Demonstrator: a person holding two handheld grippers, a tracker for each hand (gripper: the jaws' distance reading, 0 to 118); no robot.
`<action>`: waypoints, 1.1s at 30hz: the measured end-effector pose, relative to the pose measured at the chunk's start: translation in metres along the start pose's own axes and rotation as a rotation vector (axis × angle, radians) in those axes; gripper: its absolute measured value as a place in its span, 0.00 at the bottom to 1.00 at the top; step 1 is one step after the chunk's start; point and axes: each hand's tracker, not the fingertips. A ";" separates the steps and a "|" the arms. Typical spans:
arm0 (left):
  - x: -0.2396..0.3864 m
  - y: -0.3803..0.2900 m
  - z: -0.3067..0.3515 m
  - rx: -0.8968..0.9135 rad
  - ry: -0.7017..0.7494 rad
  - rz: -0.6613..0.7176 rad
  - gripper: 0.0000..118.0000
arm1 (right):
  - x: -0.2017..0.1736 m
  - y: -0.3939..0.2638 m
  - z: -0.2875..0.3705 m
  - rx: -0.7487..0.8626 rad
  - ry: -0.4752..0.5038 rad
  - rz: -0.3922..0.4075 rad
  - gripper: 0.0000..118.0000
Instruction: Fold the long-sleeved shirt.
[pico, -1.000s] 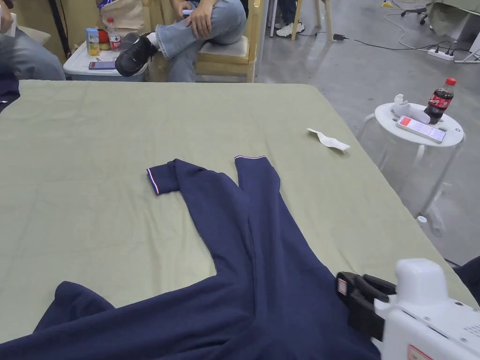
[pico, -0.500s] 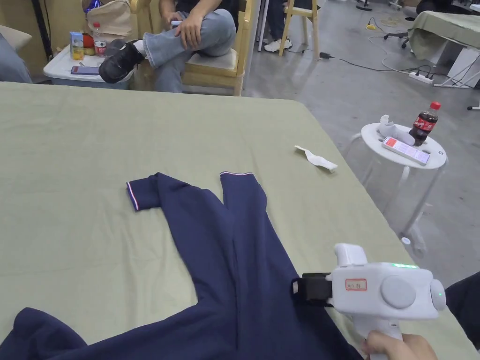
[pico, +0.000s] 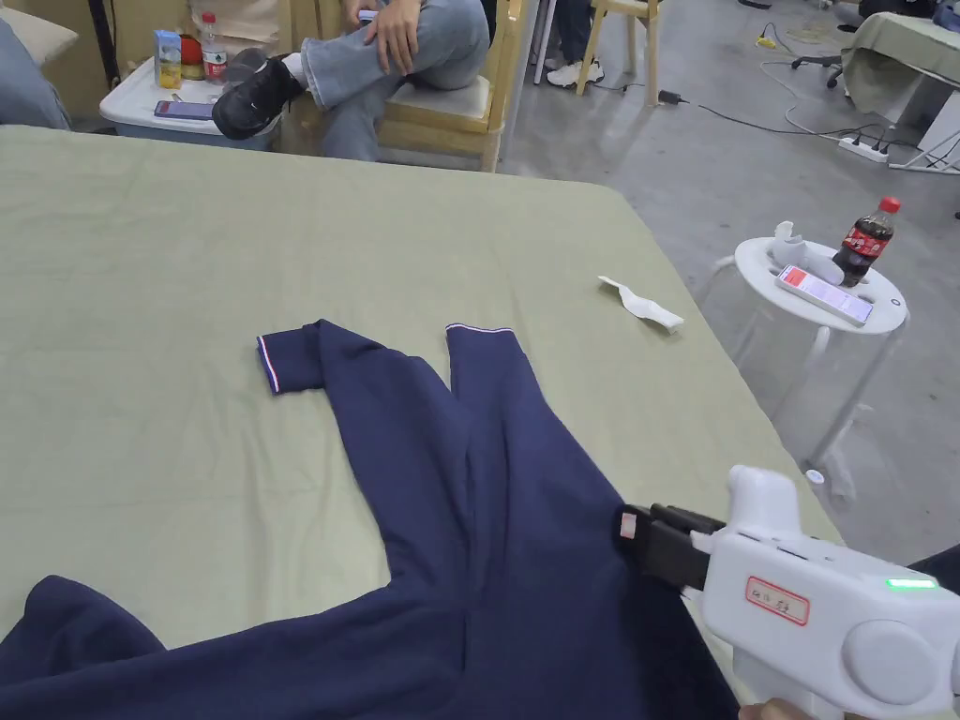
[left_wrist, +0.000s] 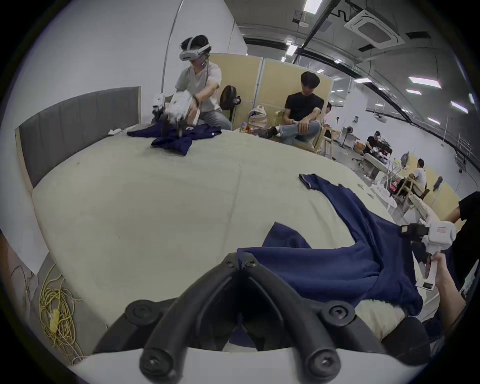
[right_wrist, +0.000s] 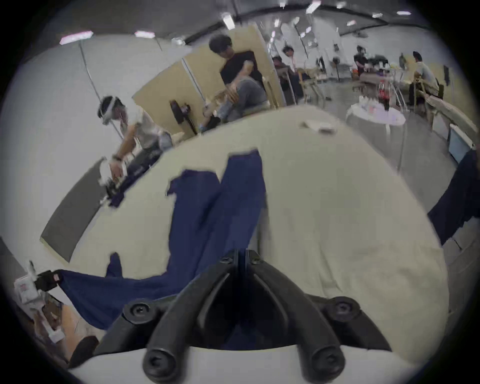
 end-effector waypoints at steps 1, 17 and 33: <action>0.004 0.006 0.004 0.011 -0.005 -0.009 0.00 | -0.008 0.009 0.015 0.041 0.002 0.023 0.04; 0.044 0.159 0.146 0.480 -0.085 -0.160 0.00 | -0.095 0.135 0.262 0.640 0.012 0.189 0.03; 0.142 0.430 0.055 0.519 -0.100 -0.203 0.00 | -0.178 0.416 0.205 0.667 -0.150 0.326 0.01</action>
